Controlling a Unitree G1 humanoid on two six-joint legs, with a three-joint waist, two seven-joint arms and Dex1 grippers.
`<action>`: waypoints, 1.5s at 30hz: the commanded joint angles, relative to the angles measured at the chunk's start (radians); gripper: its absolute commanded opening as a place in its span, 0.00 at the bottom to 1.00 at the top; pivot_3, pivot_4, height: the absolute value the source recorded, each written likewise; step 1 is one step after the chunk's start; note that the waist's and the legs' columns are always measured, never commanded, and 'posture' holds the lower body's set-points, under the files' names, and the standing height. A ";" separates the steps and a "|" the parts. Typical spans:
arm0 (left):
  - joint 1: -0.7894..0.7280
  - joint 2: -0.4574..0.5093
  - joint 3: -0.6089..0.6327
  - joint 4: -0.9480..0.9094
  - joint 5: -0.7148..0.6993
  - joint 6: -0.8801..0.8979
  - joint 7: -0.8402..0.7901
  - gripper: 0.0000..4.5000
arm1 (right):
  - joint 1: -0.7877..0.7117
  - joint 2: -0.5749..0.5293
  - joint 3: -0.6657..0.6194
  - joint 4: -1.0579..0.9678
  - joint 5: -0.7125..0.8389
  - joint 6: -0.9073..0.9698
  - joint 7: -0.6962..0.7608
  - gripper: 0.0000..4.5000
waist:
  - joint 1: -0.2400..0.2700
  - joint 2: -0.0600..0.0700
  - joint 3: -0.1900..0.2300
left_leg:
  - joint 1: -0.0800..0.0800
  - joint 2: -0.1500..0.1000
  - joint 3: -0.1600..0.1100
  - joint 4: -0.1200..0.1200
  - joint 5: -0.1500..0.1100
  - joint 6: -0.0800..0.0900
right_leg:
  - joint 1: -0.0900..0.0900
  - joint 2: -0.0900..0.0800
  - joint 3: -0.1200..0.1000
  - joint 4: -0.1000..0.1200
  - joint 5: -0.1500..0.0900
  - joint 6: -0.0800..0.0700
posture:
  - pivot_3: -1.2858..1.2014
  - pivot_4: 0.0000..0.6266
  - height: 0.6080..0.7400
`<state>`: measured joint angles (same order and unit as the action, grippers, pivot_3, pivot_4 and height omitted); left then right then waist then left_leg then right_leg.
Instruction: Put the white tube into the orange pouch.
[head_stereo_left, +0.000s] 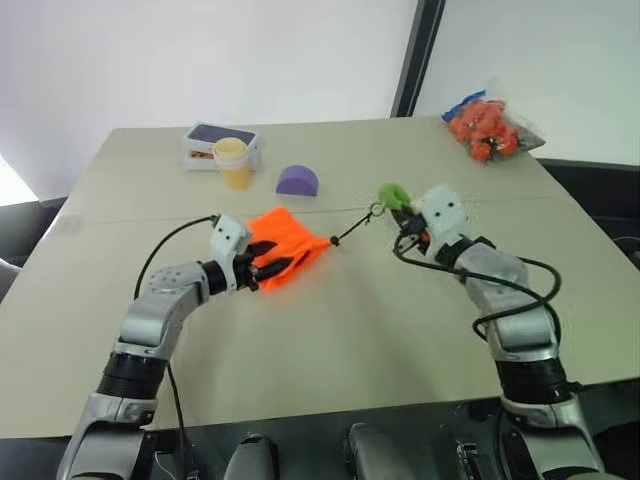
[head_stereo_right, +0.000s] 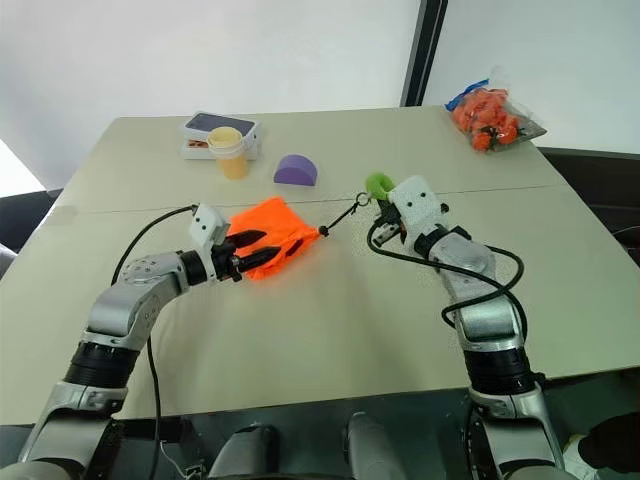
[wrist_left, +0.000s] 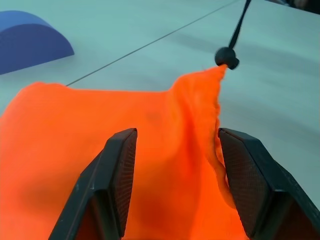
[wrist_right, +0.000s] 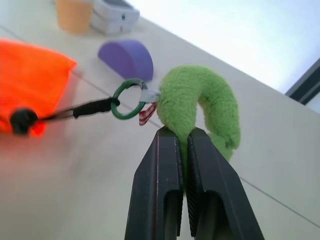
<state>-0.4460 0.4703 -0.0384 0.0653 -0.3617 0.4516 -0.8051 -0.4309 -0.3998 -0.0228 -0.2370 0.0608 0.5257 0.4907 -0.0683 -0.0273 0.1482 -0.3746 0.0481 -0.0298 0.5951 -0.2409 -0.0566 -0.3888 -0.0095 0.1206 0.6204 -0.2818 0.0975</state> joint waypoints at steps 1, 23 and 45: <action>-0.055 -0.003 -0.019 0.015 0.006 -0.043 -0.055 0.92 | 0.002 0.006 -0.033 -0.071 0.059 0.033 0.005 0.00 | 0.001 0.000 0.000 | -0.001 0.000 0.000 0.000 0.000 0.000 | 0.000 0.000 0.000 0.000 0.000 0.000 | 0.52 0.24 0.87; -0.053 -0.200 -0.331 -0.049 0.588 -0.299 0.333 1.00 | -0.006 -0.004 -0.021 -0.106 0.157 0.077 0.001 0.00 | 0.003 0.000 0.000 | 0.000 0.000 0.000 0.000 0.000 0.000 | 0.001 0.000 0.000 -0.001 0.001 0.002 | 0.52 0.24 0.87; -0.034 -0.356 -0.317 -0.015 0.634 -0.194 0.500 1.00 | -0.015 -0.029 0.002 -0.106 0.169 0.101 0.009 0.00 | 0.006 0.001 0.000 | -0.001 0.000 0.000 0.000 0.000 0.000 | 0.000 0.000 0.000 -0.001 0.001 0.002 | 0.52 0.24 0.87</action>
<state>-0.4617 0.1267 -0.3682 0.0691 0.2741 0.2710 -0.3174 -0.4340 -0.4169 -0.0153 -0.2992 0.2210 0.6343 0.5006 -0.0622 -0.0268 0.1479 -0.3751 0.0477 -0.0295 0.5954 -0.2409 -0.0564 -0.3884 -0.0096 0.1210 0.6195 -0.2805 0.0998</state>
